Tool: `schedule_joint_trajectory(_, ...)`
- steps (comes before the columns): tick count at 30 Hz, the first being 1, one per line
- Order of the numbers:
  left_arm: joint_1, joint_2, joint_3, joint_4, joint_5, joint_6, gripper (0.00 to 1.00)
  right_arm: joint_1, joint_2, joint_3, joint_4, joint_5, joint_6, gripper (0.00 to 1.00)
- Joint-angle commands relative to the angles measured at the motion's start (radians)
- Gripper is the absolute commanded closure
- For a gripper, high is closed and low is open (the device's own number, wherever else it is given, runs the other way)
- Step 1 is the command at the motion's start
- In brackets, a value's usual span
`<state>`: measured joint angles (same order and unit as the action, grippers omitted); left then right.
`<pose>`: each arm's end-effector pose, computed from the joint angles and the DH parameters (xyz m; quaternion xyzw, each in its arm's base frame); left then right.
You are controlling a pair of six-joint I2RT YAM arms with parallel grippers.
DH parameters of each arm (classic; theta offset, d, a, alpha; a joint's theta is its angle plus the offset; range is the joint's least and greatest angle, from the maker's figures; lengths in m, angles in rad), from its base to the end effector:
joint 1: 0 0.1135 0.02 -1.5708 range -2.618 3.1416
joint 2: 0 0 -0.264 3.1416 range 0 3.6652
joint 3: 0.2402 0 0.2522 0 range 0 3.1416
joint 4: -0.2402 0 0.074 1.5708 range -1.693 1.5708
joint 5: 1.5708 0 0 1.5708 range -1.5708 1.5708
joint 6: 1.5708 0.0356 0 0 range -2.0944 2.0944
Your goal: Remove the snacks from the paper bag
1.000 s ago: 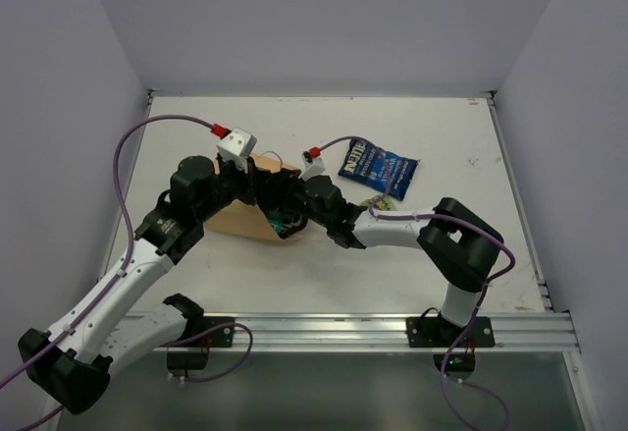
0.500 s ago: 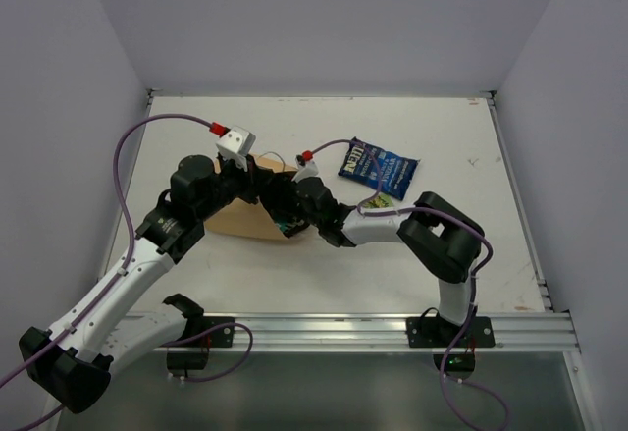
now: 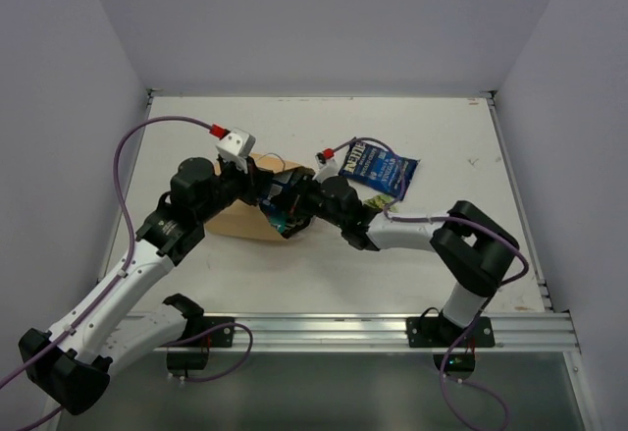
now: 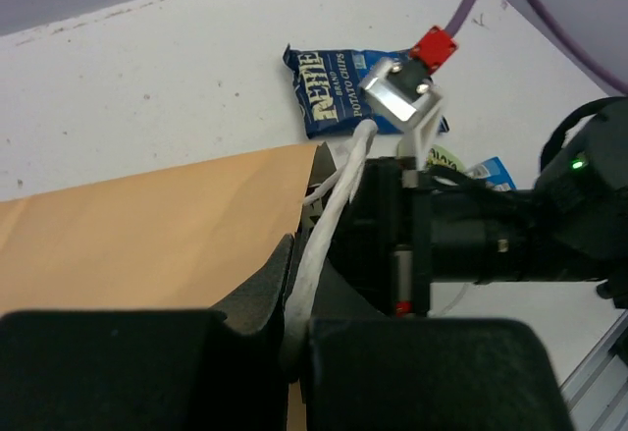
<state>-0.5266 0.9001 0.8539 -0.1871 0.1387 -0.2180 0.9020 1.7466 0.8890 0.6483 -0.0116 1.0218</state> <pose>0.1788 -0.1096 0.3437 0.1628 0.7668 -0.2756 0.5564 0.2347 0.2976 0.2047 0.0429 0.7759 0.5188 0.3563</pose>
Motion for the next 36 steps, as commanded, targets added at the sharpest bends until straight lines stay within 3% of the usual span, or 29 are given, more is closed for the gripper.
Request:
schedule_joint_trajectory(1,-0.001,-0.024,-0.001,0.074,-0.040,0.043,1.00,-0.063,-0.160,-0.103,0.030,-0.095,-0.032,1.00)
schedule_joint_trajectory(8,0.005,-0.021,0.002,0.055,-0.090,0.097,1.00,-0.147,-0.487,-0.220,-0.212,-0.281,-0.121,1.00)
schedule_joint_trajectory(13,0.014,-0.004,-0.003,0.041,-0.109,0.141,1.00,-0.260,-0.770,-0.207,-0.504,-0.255,-0.198,1.00)
schedule_joint_trajectory(19,0.027,-0.003,-0.003,0.044,-0.103,0.164,1.00,-0.444,-0.912,-0.058,-0.732,-0.139,-0.272,1.00)
schedule_joint_trajectory(23,0.028,-0.001,0.005,0.046,-0.071,0.163,1.00,-0.595,-0.816,0.051,-0.756,-0.129,-0.301,1.00)
schedule_joint_trajectory(31,0.028,0.000,0.001,0.032,0.002,0.152,1.00,-0.839,-0.403,0.263,-0.411,-0.277,-0.319,1.00)
schedule_joint_trajectory(36,0.028,-0.020,-0.010,0.035,0.047,0.146,1.00,-0.939,-0.220,0.251,-0.306,-0.278,-0.344,0.99)
